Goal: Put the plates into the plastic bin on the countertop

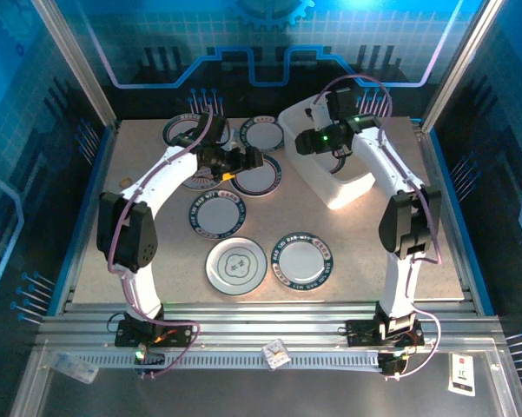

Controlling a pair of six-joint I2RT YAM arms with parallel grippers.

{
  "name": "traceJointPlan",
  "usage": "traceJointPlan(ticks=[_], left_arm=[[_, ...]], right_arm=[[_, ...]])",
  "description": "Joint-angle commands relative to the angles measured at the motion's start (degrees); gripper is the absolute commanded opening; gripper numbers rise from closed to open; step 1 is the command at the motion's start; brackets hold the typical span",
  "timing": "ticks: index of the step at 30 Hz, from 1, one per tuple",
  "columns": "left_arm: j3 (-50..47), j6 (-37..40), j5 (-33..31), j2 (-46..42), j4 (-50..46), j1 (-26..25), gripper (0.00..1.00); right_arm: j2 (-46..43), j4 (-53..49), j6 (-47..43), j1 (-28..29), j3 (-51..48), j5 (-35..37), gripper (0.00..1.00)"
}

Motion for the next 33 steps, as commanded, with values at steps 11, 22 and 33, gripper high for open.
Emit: traceJointPlan(ticks=[11,22,33], left_arm=[[-7.0,1.4,-1.3,-6.4,1.7,-0.3,0.99],[-9.2,1.2,-0.6,-8.0,3.4,-0.3,0.99],[-9.8,0.8,0.2,-8.6,4.3,-0.4,0.99]], right_arm=[[0.4,-6.4,-7.4,3.4,-0.7,6.9,0.34],[-5.2,-6.8,-12.0,3.3,-7.2,9.1,0.19],[-13.1,-5.9,-17.0,3.1,-16.5,8.2,0.16]])
